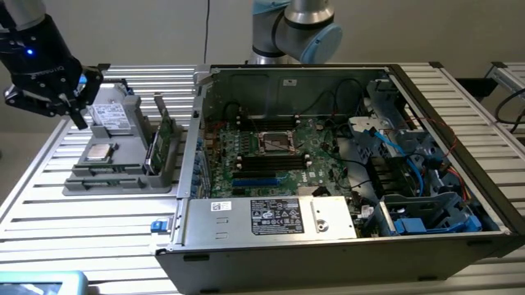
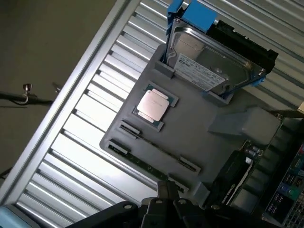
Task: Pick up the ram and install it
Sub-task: 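Pick up the ram and move it above insertion slot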
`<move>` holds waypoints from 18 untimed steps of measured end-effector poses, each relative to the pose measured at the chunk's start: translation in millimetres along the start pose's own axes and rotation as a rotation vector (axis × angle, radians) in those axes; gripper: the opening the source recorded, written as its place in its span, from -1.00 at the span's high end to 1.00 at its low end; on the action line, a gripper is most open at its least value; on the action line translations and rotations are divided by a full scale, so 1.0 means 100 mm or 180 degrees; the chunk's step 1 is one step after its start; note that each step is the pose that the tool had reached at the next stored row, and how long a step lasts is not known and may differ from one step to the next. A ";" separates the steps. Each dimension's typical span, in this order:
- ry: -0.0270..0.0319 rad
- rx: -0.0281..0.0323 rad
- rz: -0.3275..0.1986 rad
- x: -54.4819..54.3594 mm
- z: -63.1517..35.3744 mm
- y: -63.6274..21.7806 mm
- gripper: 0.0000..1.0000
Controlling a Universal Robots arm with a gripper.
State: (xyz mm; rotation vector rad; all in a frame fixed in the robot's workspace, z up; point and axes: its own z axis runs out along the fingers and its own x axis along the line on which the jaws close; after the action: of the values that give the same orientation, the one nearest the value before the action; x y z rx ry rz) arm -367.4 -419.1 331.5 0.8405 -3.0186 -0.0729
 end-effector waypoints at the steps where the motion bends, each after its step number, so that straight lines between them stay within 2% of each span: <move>1: 0.0003 0.0000 -0.0057 0.00 0.003 0.000 0.79; 18: 0.0049 -0.0006 -0.1045 0.00 0.043 -0.002 0.79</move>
State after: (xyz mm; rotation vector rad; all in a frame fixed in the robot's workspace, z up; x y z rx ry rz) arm -367.3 -419.2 327.2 1.3200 -2.8337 -0.0699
